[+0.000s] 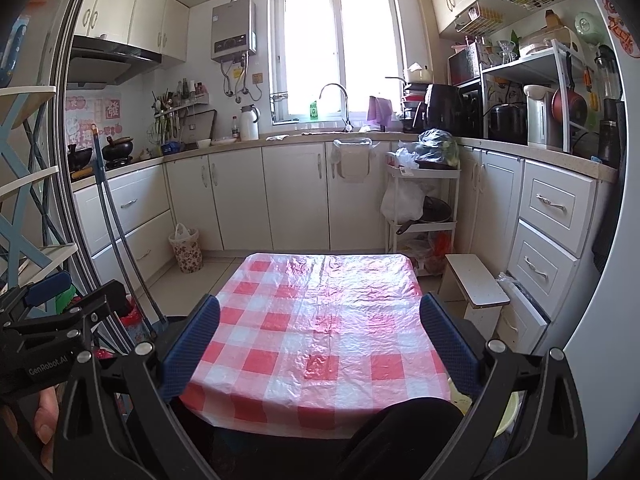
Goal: Collect trash
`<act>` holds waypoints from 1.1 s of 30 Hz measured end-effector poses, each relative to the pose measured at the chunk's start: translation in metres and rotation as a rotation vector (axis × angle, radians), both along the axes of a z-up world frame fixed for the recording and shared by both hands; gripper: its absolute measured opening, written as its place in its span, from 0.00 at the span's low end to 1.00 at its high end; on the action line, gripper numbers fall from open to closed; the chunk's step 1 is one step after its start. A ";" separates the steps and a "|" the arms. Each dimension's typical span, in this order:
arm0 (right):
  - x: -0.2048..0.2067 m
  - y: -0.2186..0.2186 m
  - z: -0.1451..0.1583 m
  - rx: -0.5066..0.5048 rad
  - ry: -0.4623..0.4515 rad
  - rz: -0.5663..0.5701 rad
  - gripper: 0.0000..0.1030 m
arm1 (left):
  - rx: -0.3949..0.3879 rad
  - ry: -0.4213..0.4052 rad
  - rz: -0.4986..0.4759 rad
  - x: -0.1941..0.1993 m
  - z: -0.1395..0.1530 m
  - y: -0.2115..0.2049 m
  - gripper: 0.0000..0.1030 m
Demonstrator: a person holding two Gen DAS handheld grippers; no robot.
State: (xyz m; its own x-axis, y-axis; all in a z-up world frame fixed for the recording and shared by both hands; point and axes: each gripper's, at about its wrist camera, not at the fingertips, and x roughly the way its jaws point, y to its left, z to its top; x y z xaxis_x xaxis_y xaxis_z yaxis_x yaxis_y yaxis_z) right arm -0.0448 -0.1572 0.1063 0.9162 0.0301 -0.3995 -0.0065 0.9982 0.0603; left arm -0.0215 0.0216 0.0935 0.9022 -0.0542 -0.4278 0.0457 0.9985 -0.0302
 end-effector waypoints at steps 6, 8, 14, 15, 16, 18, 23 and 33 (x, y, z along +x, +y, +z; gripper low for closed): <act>0.000 0.000 -0.001 0.005 0.006 0.004 0.93 | -0.002 0.000 -0.004 0.000 -0.001 0.000 0.93; 0.000 -0.002 0.000 0.006 0.006 0.003 0.93 | 0.000 -0.002 -0.005 0.000 -0.001 0.000 0.93; 0.000 -0.003 0.000 0.007 0.004 0.004 0.93 | 0.002 -0.002 -0.008 -0.001 0.000 -0.001 0.93; -0.001 -0.003 0.000 0.007 0.003 0.004 0.93 | 0.002 -0.002 -0.008 -0.002 0.000 -0.001 0.93; -0.001 -0.003 0.001 0.008 0.003 0.004 0.93 | 0.001 -0.003 -0.007 -0.001 0.000 -0.001 0.93; -0.001 -0.003 0.001 0.008 0.004 0.005 0.93 | 0.000 -0.004 -0.007 -0.002 0.000 -0.001 0.93; -0.001 -0.003 0.001 0.010 0.006 0.005 0.93 | 0.000 -0.004 -0.009 -0.002 0.000 -0.001 0.93; 0.002 -0.001 0.000 0.021 0.014 0.005 0.93 | 0.000 -0.004 -0.005 -0.003 0.001 -0.001 0.93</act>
State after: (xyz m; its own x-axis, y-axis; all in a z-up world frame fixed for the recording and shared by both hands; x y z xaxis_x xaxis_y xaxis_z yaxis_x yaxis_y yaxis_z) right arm -0.0432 -0.1578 0.1061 0.9104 0.0432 -0.4114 -0.0104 0.9966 0.0816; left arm -0.0250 0.0210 0.0942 0.9036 -0.0591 -0.4243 0.0513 0.9982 -0.0298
